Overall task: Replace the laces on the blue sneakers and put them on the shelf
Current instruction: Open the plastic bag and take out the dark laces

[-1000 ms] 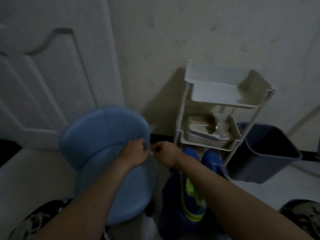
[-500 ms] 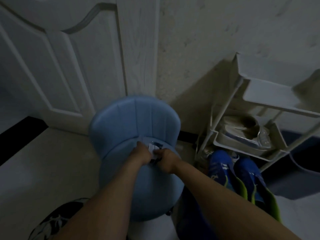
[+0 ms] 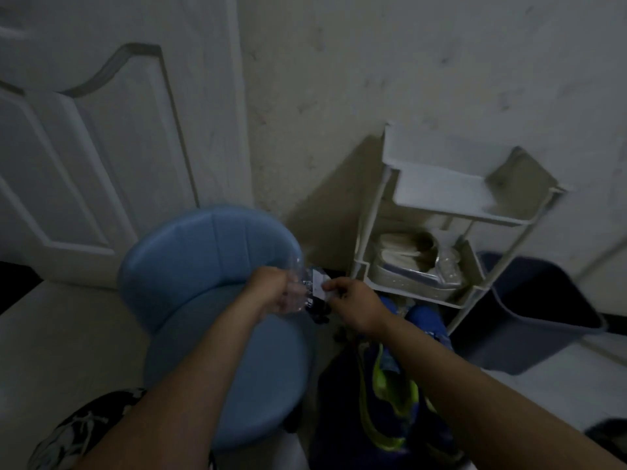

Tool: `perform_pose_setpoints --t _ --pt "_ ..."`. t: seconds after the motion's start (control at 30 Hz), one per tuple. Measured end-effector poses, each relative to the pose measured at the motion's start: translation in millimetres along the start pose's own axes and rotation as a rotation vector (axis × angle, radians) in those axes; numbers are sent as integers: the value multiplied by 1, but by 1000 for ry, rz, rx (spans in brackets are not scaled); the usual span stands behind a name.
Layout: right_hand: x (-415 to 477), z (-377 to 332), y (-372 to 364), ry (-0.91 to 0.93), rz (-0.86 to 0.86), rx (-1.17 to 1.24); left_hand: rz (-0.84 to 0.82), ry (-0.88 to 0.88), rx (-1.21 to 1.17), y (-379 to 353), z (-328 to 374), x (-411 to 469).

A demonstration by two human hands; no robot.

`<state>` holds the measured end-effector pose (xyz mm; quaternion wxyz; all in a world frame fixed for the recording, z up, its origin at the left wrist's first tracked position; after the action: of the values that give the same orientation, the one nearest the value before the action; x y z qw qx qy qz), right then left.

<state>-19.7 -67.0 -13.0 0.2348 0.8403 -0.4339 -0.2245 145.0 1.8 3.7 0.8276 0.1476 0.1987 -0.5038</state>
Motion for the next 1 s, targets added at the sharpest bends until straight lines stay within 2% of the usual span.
perform_pose_setpoints --t 0.07,0.17,0.23,0.3,0.43,0.57,0.67,1.0 --pt "-13 8 31 5 30 -36 -113 -47 44 -27 12 -18" --pt "-35 14 74 61 171 -31 -241 -86 21 -64 22 -37" --pt "-49 16 96 71 228 59 -297 -69 -18 -88 22 -45" --pt "-63 18 109 44 166 222 -336 -51 -61 -110 19 -51" --pt "-88 25 125 -57 16 351 -375 -8 -89 -150 13 -63" --pt "-96 44 139 -146 81 452 -446 63 -127 -184 8 -69" --pt "-100 56 151 -213 97 443 -439 118 -191 -199 1 -67" --pt "-98 66 163 -238 109 392 -444 91 -146 -211 -3 -58"
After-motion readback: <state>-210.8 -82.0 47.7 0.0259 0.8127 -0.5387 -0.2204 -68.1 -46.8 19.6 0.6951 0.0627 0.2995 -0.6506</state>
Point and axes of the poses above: each hand's wrist, its own x-axis towards the middle knuckle, its own y-axis out of the back of the hand, z = x × y, the point moved 4 cm from there along x, towards the middle knuckle, and after that the axes turned 2 degrees about -y, right-handed, at the moved point
